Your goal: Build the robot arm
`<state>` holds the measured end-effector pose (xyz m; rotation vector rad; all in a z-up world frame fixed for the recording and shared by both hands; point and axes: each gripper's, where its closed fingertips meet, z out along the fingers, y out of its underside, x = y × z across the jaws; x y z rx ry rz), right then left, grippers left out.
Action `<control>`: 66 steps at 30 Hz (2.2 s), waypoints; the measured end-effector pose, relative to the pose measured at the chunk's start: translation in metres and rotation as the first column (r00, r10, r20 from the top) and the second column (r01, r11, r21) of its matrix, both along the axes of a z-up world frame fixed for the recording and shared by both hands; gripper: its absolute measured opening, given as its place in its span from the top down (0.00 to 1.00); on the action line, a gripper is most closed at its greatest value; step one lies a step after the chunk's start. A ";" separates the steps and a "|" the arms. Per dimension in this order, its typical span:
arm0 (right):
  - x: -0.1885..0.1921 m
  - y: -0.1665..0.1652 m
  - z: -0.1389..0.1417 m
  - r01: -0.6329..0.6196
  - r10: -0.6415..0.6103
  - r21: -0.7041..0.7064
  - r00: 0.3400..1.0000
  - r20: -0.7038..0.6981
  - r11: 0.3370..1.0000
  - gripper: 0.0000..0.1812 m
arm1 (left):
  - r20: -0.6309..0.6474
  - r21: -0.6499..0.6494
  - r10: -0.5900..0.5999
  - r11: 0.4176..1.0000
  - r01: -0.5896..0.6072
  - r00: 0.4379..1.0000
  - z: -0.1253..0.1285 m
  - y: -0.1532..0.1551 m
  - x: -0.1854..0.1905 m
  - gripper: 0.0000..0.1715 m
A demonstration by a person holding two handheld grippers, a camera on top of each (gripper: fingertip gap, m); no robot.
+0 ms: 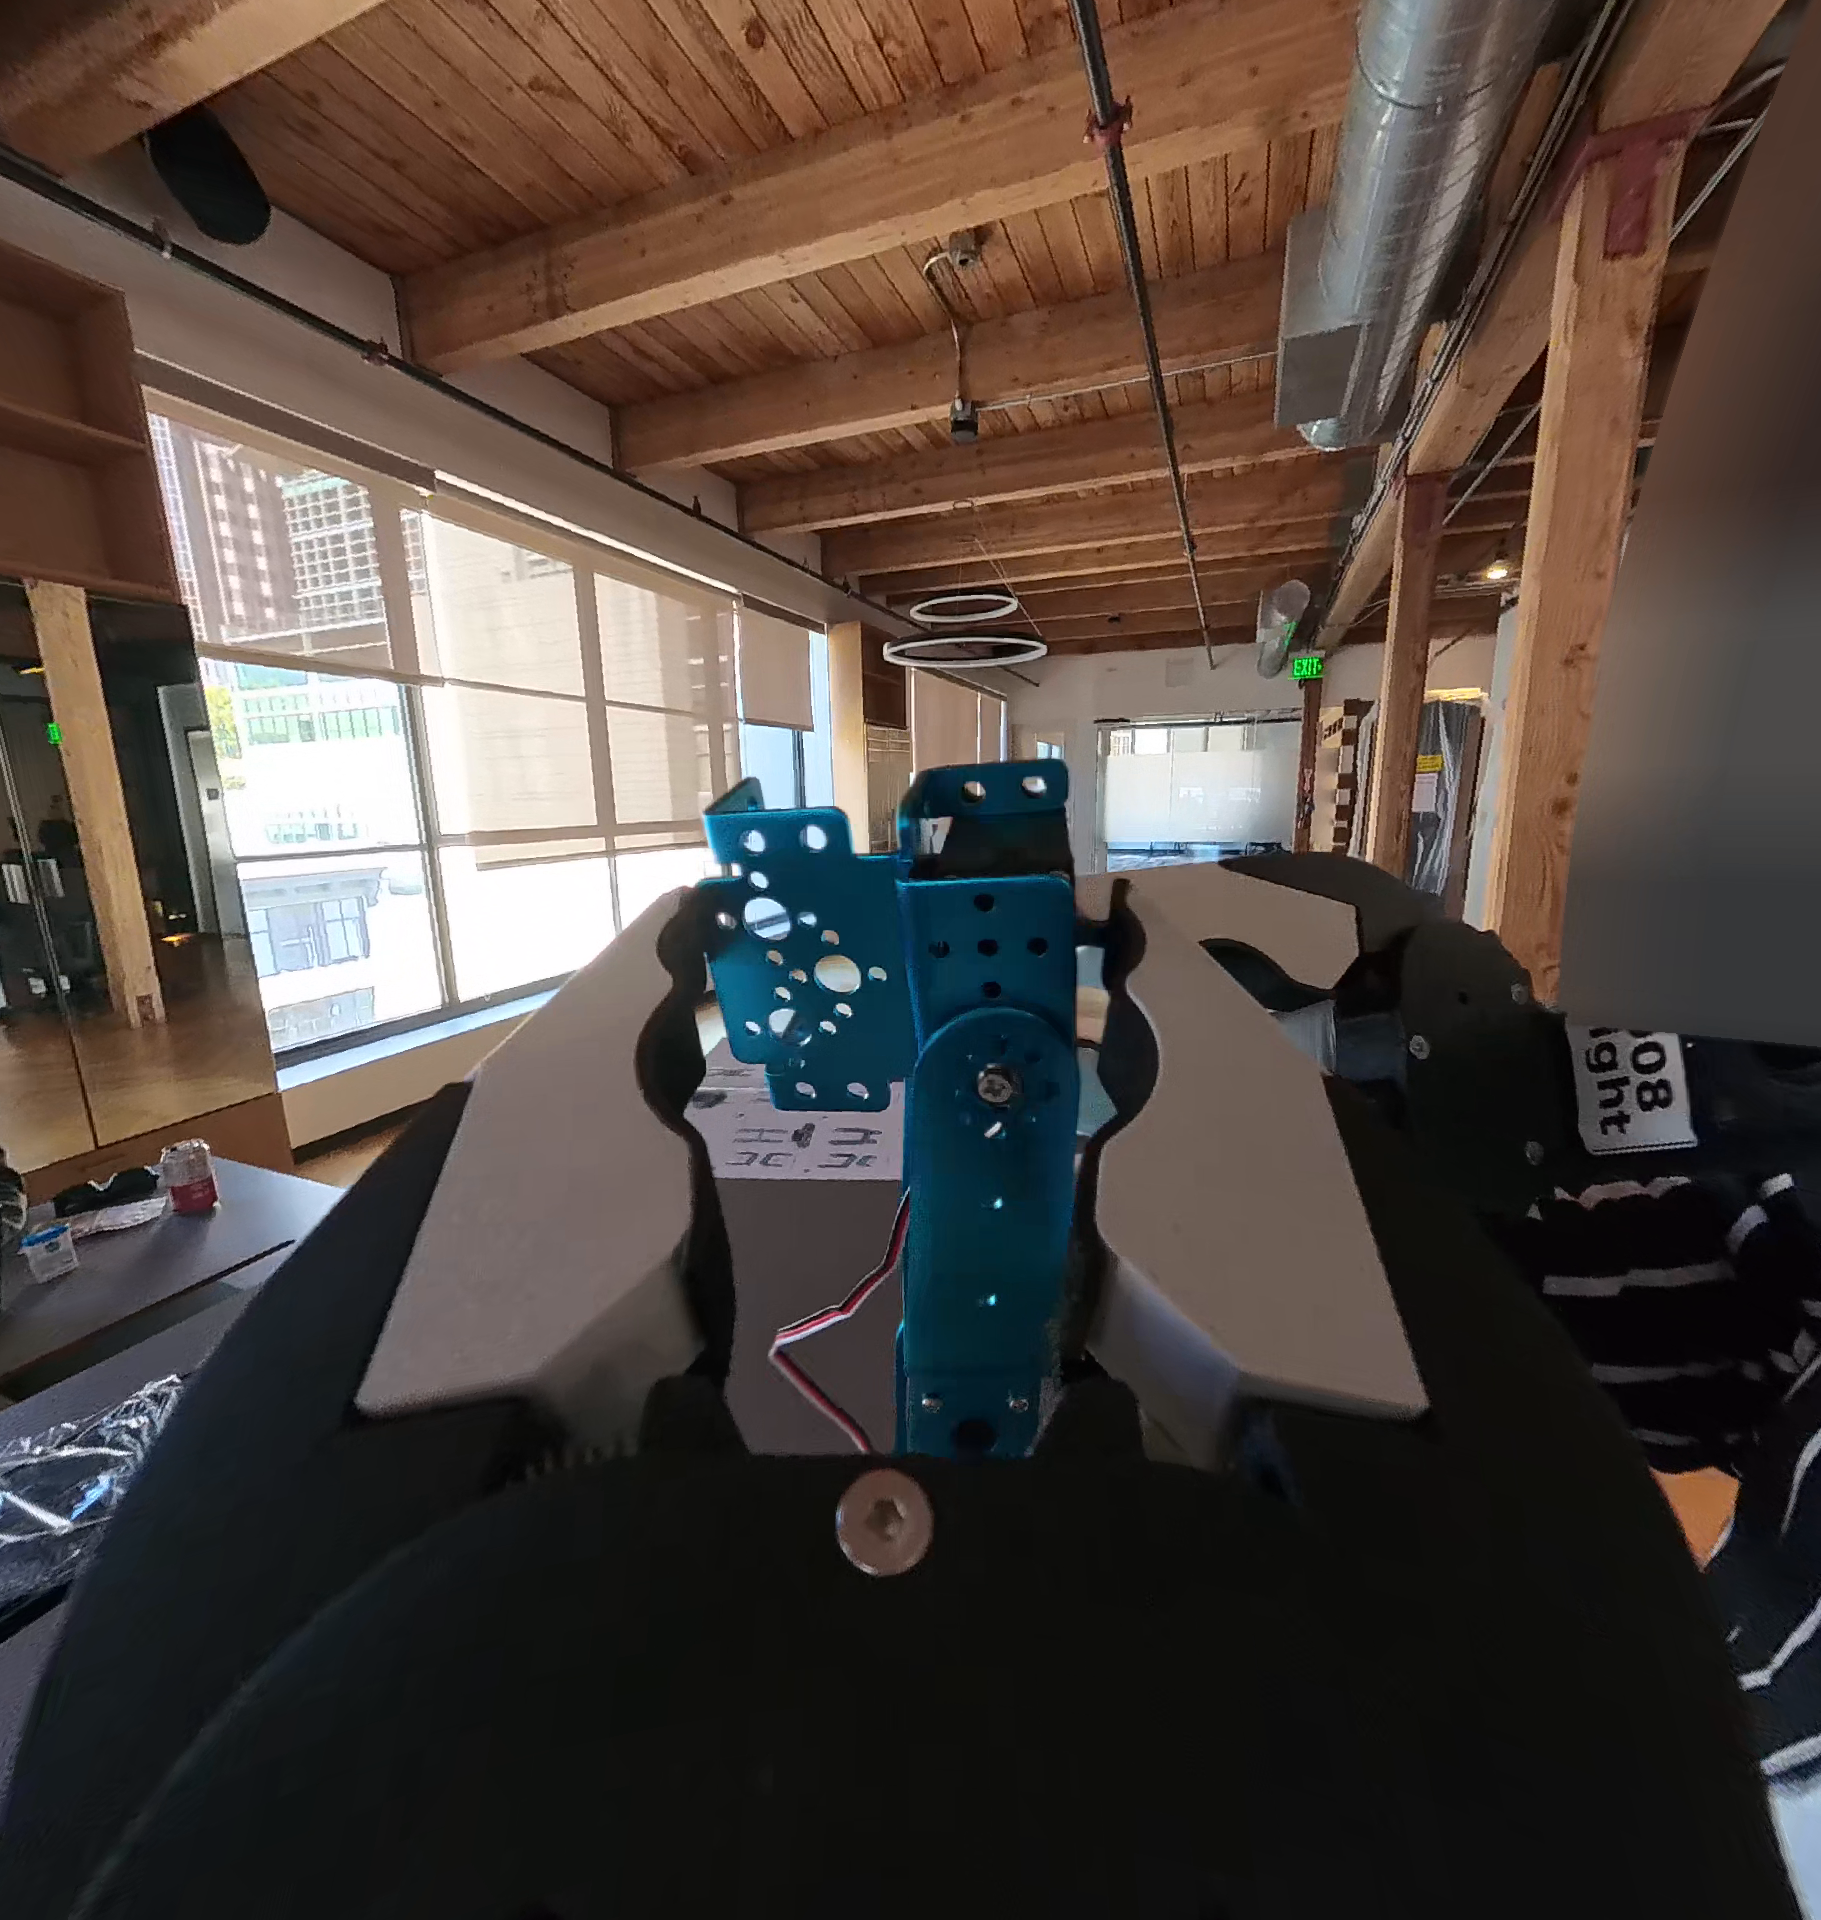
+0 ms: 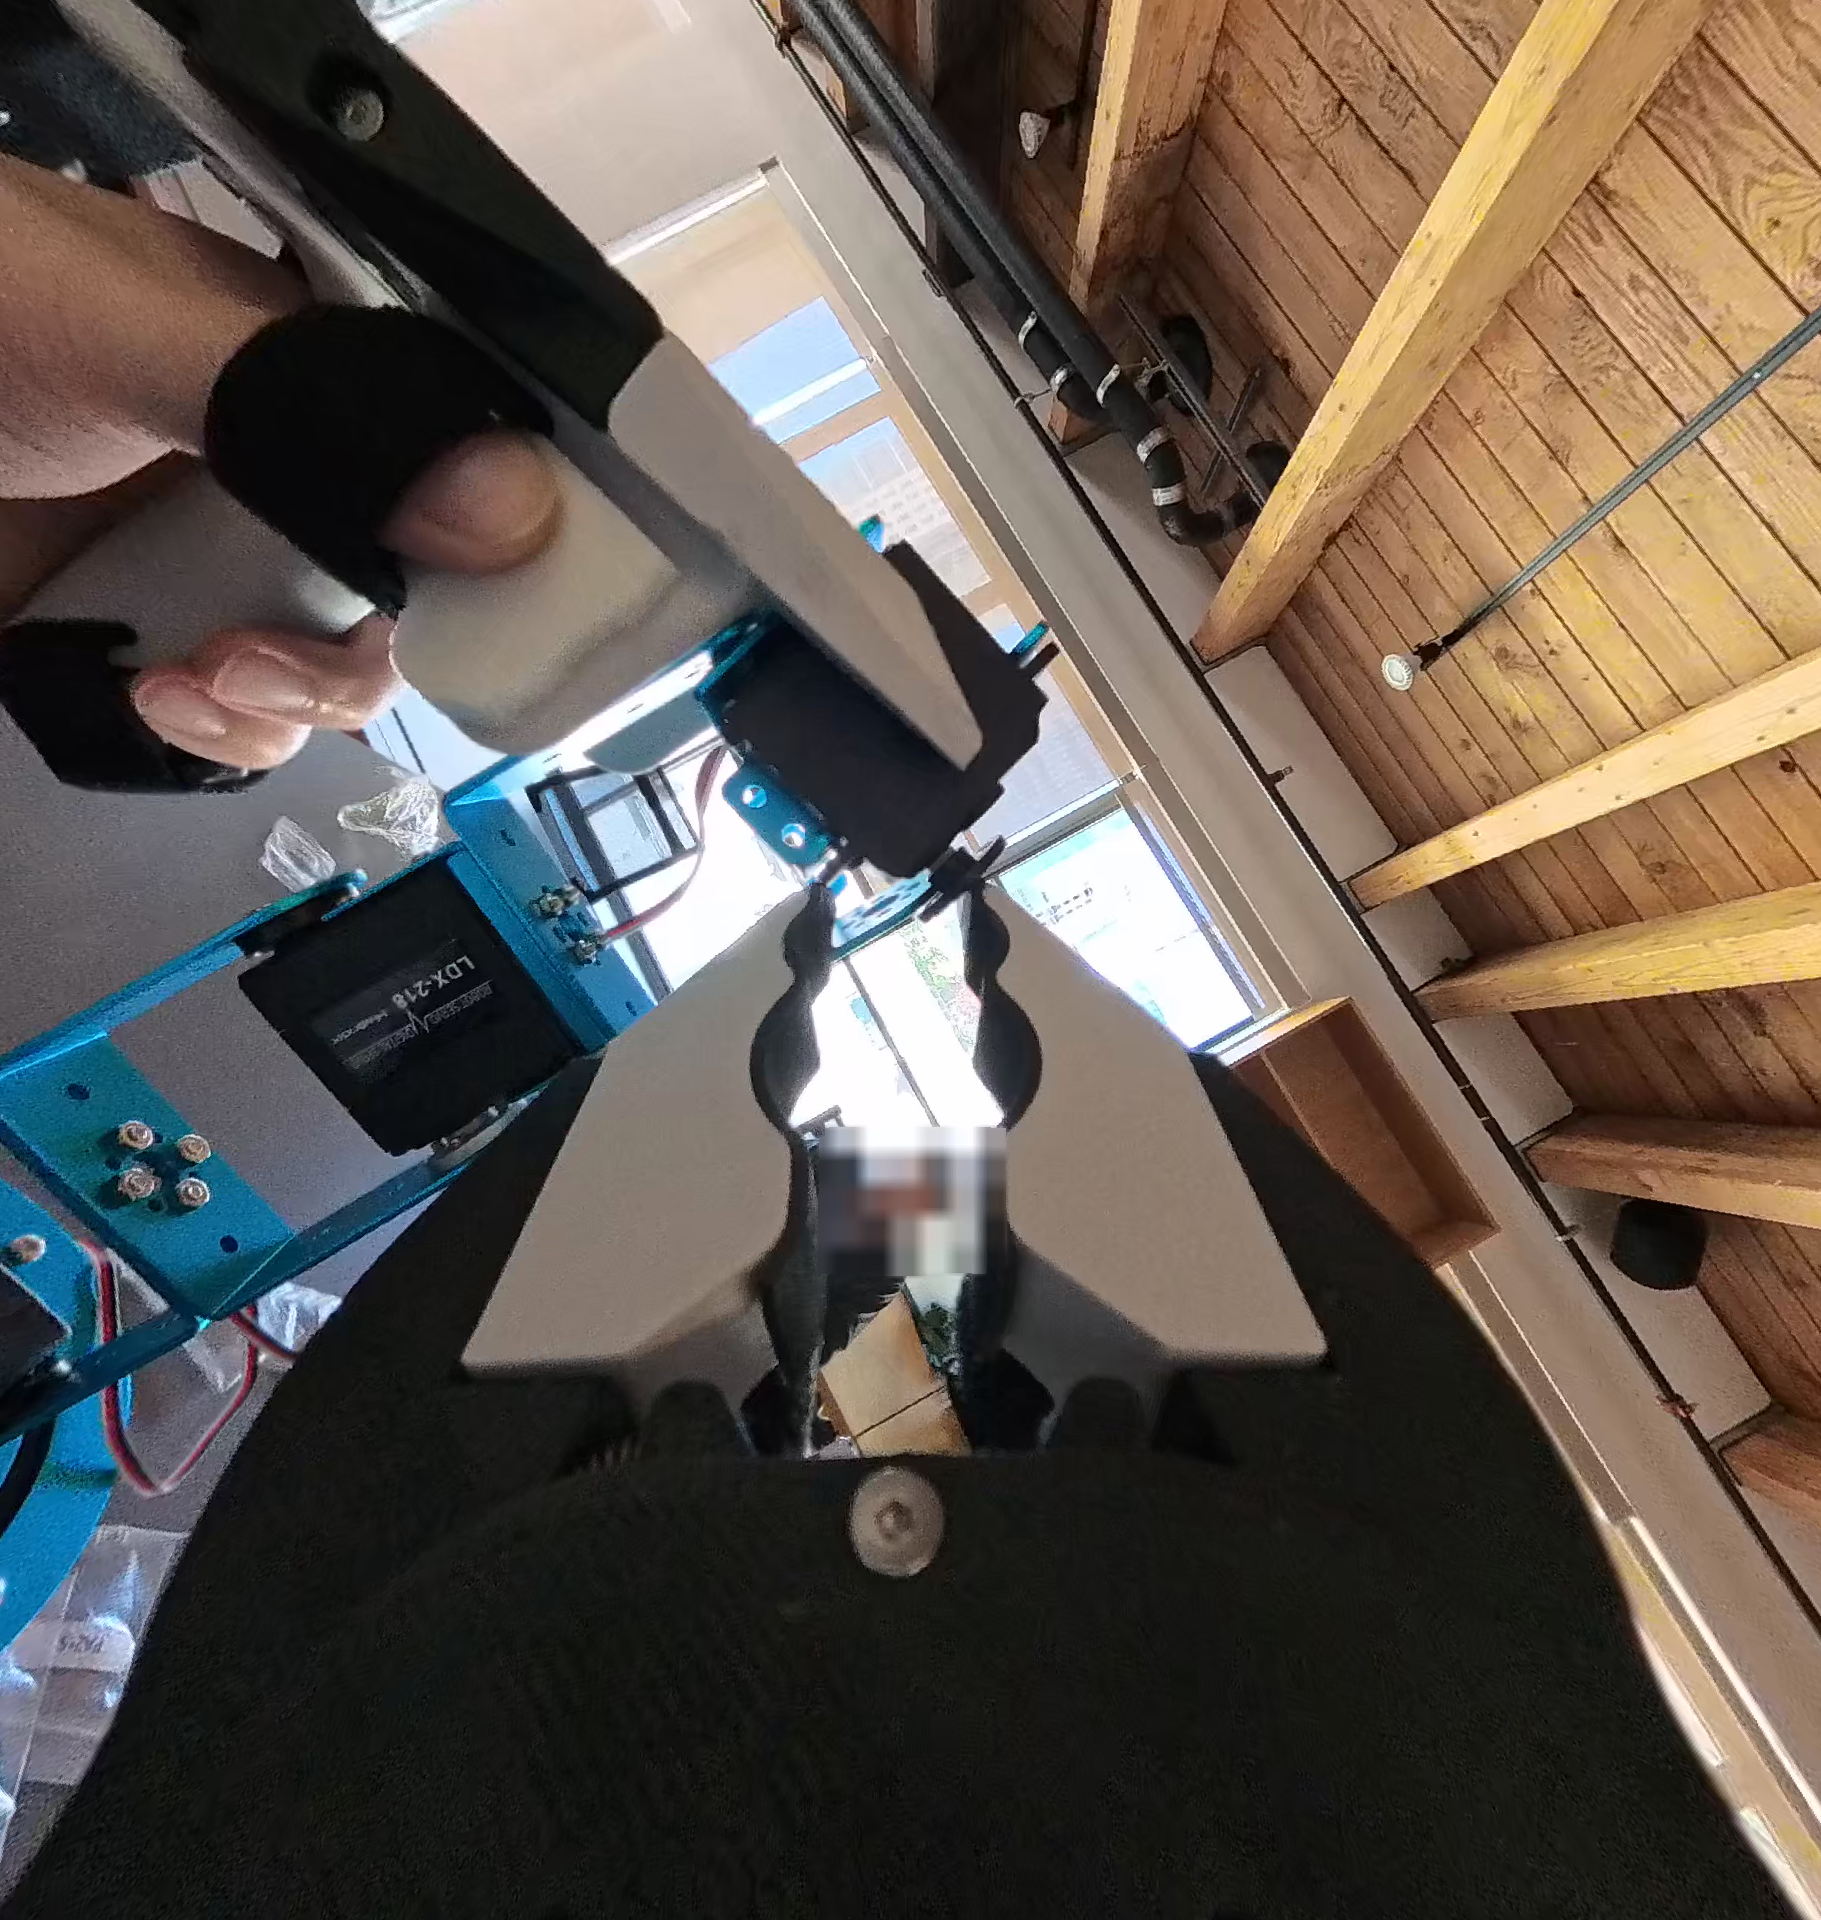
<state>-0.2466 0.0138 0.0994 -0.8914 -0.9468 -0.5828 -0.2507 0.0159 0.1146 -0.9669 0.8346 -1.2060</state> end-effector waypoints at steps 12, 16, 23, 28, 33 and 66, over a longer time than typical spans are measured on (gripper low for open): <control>0.002 -0.001 -0.001 -0.010 0.009 -0.015 0.999 -0.042 1.000 0.87 | -0.021 -0.047 0.017 0.999 -0.018 1.000 -0.002 0.004 0.004 0.60; 0.002 0.002 -0.002 -0.017 0.012 -0.049 0.996 -0.093 0.999 0.87 | -0.036 -0.044 0.052 0.998 -0.054 0.998 -0.002 0.007 0.001 0.60; 0.004 0.007 -0.004 -0.039 0.010 -0.108 0.966 -0.260 0.993 0.86 | -0.073 -0.040 0.084 0.995 -0.087 0.994 -0.003 0.008 0.001 0.60; 0.002 0.009 -0.008 -0.159 0.089 -0.173 0.931 -0.354 0.972 0.91 | -0.101 -0.032 0.099 0.994 -0.103 0.990 -0.002 0.007 0.002 0.60; 0.002 0.010 -0.007 -0.147 0.095 -0.143 0.943 -0.320 0.979 0.91 | -0.123 -0.094 0.063 0.993 -0.075 0.990 -0.004 0.010 0.002 0.60; 0.000 0.006 -0.001 -0.188 0.185 0.016 0.946 -0.265 0.982 0.87 | -0.351 -0.054 0.119 0.988 -0.147 0.929 -0.007 0.009 0.000 0.60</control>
